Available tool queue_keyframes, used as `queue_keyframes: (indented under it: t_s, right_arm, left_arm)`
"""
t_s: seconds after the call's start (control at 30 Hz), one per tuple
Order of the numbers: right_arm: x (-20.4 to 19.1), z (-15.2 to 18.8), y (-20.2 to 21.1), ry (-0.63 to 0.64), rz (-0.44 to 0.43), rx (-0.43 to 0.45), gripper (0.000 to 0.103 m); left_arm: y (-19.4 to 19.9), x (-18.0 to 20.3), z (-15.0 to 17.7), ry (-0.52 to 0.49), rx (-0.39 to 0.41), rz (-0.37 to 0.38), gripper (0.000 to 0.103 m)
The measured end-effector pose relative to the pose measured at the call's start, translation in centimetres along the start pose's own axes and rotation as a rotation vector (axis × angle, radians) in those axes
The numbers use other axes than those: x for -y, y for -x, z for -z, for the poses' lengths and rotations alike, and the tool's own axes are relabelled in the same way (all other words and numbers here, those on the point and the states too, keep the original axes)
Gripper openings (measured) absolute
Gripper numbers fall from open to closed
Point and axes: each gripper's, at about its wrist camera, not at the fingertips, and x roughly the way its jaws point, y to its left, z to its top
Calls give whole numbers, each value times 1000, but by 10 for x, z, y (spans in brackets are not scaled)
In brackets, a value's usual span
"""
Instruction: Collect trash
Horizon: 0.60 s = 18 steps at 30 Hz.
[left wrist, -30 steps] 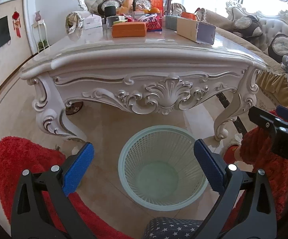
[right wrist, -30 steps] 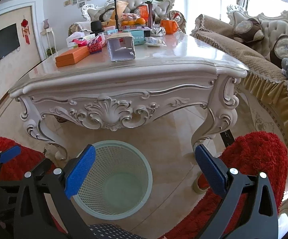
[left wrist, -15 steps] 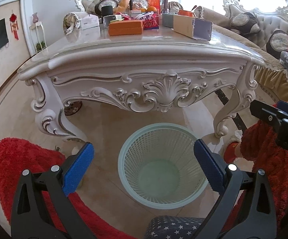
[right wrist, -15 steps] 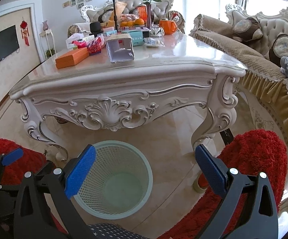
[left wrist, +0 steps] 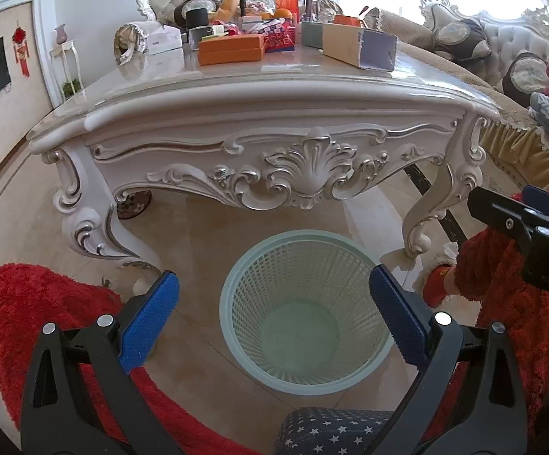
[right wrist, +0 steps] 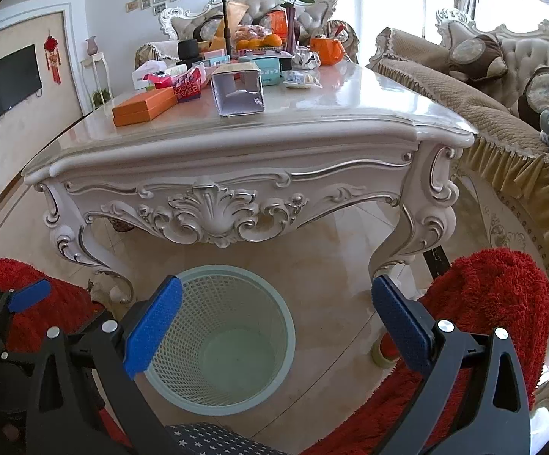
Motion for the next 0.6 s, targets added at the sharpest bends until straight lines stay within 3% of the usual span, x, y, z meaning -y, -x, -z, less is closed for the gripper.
queue_keyframes:
  t_s: [0.6]
  right_arm:
    - [1,0,1,-1,-2,1,96]
  left_arm:
    - [0,1,1,-5,-1,-7,97]
